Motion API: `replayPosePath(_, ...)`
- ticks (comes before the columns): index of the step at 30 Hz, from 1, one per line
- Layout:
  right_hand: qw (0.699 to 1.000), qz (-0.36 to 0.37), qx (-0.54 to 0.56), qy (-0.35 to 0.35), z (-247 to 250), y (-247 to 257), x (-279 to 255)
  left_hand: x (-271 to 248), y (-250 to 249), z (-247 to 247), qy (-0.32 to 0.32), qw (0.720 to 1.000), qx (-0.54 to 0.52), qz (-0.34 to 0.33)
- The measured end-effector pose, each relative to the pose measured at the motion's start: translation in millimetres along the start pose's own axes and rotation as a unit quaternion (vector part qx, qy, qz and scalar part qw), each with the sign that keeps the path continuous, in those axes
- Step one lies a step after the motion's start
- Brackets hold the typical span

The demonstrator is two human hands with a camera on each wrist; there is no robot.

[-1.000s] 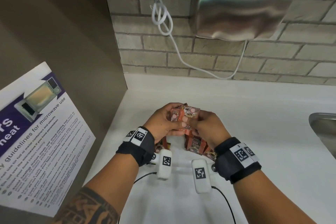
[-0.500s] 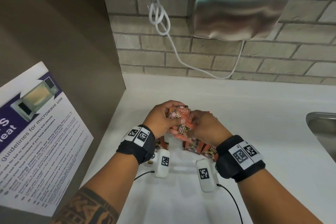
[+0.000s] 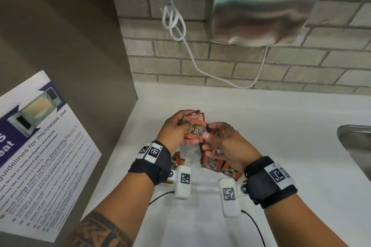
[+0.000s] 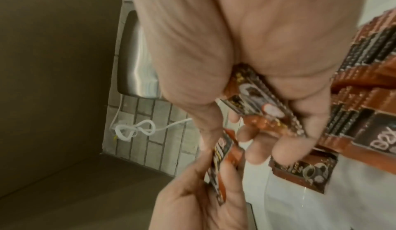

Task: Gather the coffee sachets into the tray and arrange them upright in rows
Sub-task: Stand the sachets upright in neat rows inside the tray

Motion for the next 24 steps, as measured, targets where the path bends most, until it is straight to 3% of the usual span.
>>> replayPosePath(4,0.996,0.068,-0.04,-0.051,5.4,7.4,5.2,-2.5,-2.2,-11.6,0.024,0.999,0.02,-0.012)
replayPosePath(10,0.99,0.107,-0.052,-0.079,18.9,20.4,7.4,-5.5,-0.3,-12.8,0.025,1.0,-0.008,-0.005)
replayPosePath(16,0.977,0.161,0.001,-0.142,29.6,28.0,11.3,-8.2,2.1,-21.4,0.067,0.997,-0.033,0.003)
replayPosePath(20,0.984,0.137,-0.027,-0.114,14.4,20.0,13.8,-7.7,0.1,-22.8,0.027,0.998,-0.06,-0.01)
replayPosePath(24,0.987,0.137,0.013,-0.083,9.6,19.4,16.5,-6.8,4.7,-18.2,-0.001,0.995,-0.097,0.009)
Point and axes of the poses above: each hand's wrist, its own x-axis towards the middle knuckle, its own z-axis out of the back of the hand, y = z × x, the point moved 10 cm from there along x, towards the middle knuckle, and after that the axes turned 6 degrees about x, right-handed, at the moved point
